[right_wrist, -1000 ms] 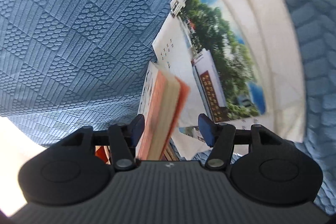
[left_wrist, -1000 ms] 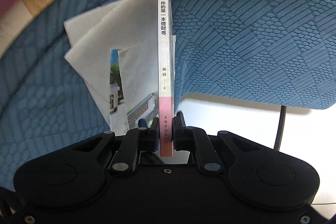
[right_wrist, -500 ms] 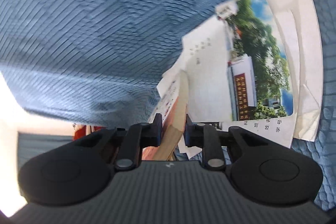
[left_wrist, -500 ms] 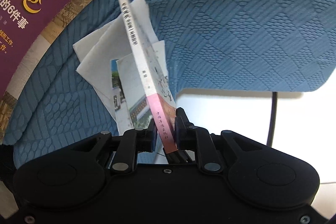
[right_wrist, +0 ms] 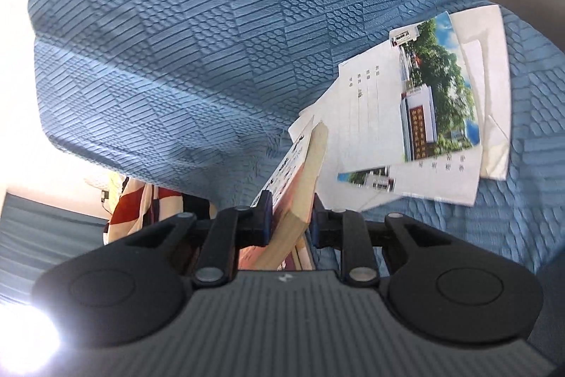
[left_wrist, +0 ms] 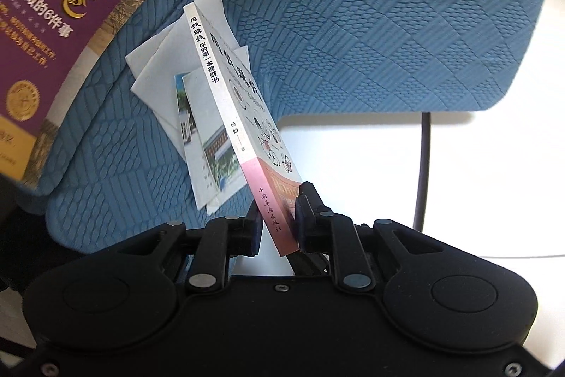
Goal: Organize objects
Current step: 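Carry the white paperback with both tools onto the purple paperback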
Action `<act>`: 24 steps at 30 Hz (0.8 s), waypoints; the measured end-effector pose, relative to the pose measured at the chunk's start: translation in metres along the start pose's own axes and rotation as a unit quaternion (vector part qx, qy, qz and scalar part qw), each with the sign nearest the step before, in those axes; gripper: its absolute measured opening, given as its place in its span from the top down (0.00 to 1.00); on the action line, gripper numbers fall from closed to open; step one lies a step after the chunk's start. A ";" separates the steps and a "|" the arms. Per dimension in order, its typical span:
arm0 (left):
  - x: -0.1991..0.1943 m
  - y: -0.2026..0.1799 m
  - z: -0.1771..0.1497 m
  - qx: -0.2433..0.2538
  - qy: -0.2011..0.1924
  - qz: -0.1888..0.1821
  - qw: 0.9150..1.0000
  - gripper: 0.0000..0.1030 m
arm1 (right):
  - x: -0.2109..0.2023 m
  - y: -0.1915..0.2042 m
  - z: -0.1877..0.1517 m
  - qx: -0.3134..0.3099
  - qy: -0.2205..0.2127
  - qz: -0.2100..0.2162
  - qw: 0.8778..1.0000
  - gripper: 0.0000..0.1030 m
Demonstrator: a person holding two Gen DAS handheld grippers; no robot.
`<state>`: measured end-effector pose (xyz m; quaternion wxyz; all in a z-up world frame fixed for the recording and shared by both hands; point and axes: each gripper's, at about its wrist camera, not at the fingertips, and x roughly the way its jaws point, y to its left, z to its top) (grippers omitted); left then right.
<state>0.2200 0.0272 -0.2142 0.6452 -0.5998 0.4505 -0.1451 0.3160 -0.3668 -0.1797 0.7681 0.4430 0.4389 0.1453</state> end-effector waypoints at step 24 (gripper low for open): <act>-0.136 -0.025 0.018 0.060 -0.042 -0.032 0.997 0.80 | 0.001 0.128 -0.060 -0.066 -0.014 0.016 0.998 0.76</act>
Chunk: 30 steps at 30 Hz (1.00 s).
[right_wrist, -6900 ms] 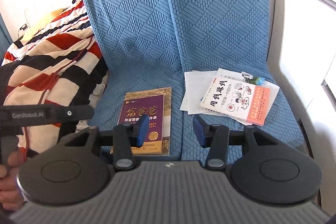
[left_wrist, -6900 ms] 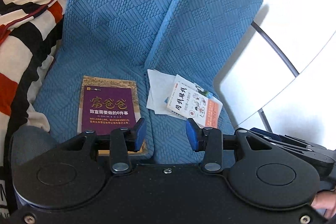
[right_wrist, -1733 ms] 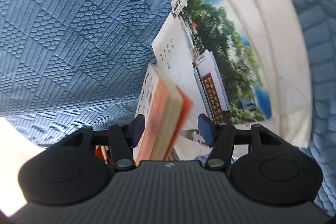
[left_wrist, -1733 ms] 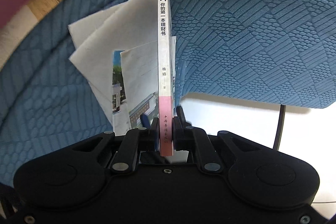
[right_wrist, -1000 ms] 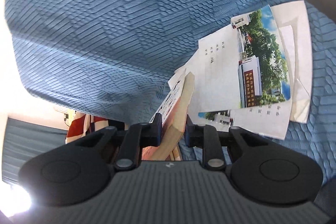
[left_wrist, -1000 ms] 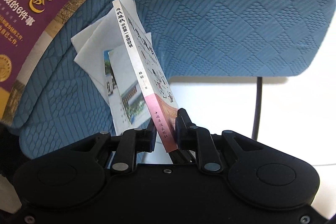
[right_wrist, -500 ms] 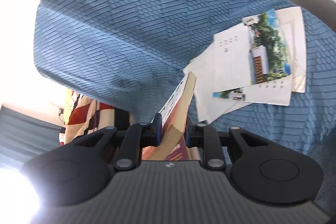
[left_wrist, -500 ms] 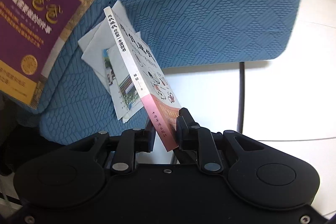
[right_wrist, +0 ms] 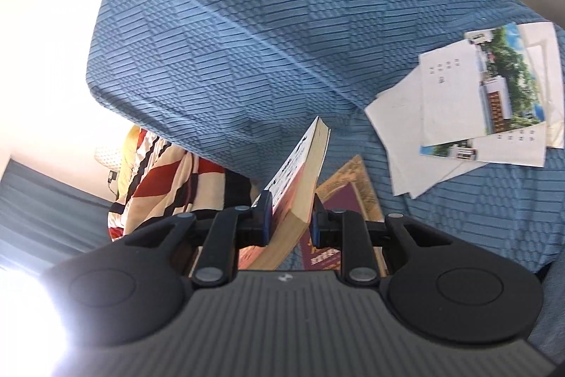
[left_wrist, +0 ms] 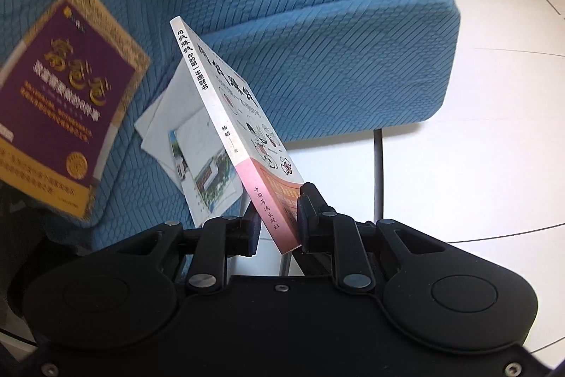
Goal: Organize objects
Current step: 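Carry the white paperback with both tools onto the purple paperback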
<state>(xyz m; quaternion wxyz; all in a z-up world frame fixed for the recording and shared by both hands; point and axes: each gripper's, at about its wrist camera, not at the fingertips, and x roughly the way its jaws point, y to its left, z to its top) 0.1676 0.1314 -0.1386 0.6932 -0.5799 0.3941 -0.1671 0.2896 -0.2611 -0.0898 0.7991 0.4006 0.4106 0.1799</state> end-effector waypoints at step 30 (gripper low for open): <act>-0.030 0.100 0.085 -0.036 0.000 0.046 0.998 0.78 | 0.123 0.030 -0.041 -0.066 0.051 -0.062 0.995 0.75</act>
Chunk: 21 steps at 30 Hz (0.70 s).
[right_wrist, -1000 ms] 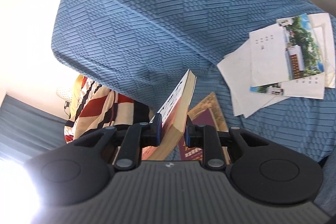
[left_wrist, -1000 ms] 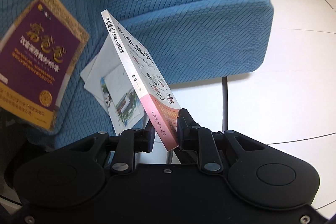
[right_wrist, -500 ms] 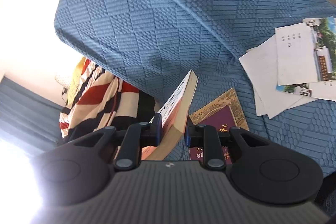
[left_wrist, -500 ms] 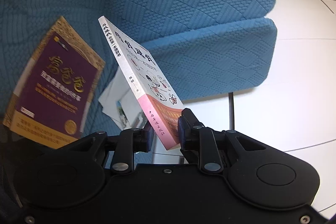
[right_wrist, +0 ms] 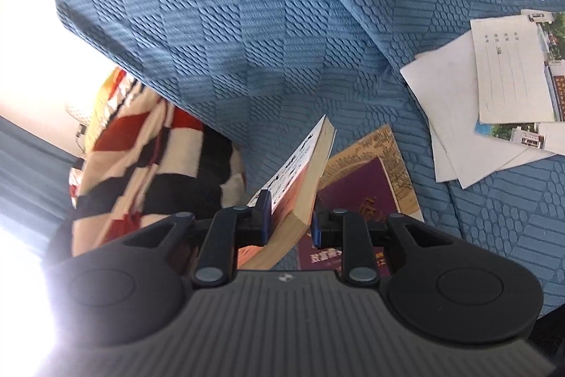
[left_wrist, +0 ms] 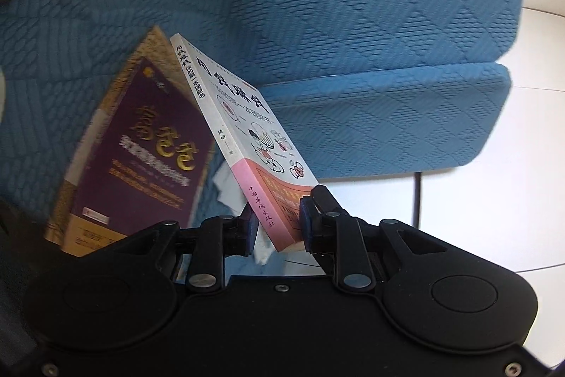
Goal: Organize objects
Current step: 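Carry the white paperback with both tools onto the purple paperback, then open both tools to release the white paperback flat on the stack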
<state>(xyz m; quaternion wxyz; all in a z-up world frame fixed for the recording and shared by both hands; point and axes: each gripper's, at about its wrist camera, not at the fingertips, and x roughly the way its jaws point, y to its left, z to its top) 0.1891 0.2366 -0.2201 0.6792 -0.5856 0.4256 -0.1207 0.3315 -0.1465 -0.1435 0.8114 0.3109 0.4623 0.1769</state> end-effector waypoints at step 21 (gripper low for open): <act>0.026 0.031 -0.014 0.037 0.017 0.121 0.992 0.68 | 0.026 -0.020 -0.042 -0.002 0.051 -0.053 0.997 0.67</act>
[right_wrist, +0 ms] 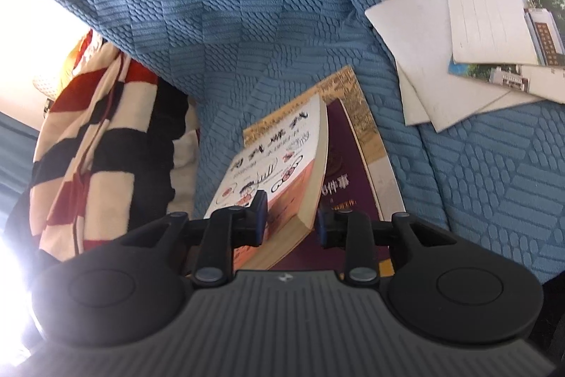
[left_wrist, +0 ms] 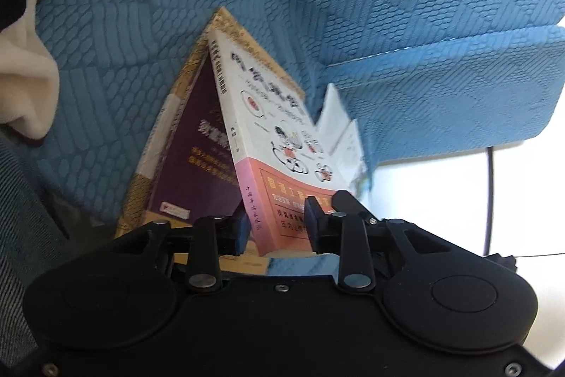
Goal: Organize objects
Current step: 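Open both tools to release the white paperback flat on the stack, then withdraw both tools from the book stack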
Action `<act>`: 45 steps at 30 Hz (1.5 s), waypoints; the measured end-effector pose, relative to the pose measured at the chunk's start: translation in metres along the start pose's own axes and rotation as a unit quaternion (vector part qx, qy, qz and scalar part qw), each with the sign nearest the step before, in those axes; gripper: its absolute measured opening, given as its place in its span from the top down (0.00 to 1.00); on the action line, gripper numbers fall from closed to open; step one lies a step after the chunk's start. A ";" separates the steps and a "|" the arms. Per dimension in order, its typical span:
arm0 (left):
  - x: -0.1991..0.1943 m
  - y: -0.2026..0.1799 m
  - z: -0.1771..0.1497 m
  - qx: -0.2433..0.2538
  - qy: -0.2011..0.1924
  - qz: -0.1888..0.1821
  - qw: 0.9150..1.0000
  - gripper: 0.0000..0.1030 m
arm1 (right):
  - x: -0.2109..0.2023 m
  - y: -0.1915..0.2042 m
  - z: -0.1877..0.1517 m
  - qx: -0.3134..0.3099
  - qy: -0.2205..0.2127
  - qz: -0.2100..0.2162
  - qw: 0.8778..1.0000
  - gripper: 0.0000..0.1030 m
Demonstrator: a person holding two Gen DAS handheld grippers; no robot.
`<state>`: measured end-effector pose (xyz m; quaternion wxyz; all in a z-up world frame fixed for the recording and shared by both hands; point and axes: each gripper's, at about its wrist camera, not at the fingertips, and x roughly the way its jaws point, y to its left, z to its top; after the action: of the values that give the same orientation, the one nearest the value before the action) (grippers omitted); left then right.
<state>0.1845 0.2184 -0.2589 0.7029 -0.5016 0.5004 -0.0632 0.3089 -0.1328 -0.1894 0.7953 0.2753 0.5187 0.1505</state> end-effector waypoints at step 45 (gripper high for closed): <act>-0.063 -0.187 -0.137 0.253 -0.118 0.165 0.946 0.11 | -0.197 0.048 -0.010 -0.224 -0.074 -0.075 0.969 0.65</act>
<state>0.1255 0.0768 -0.0745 0.8610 -0.2221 0.4573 -0.0117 0.2201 -0.1952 -0.0173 0.8820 0.0603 0.4306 0.1817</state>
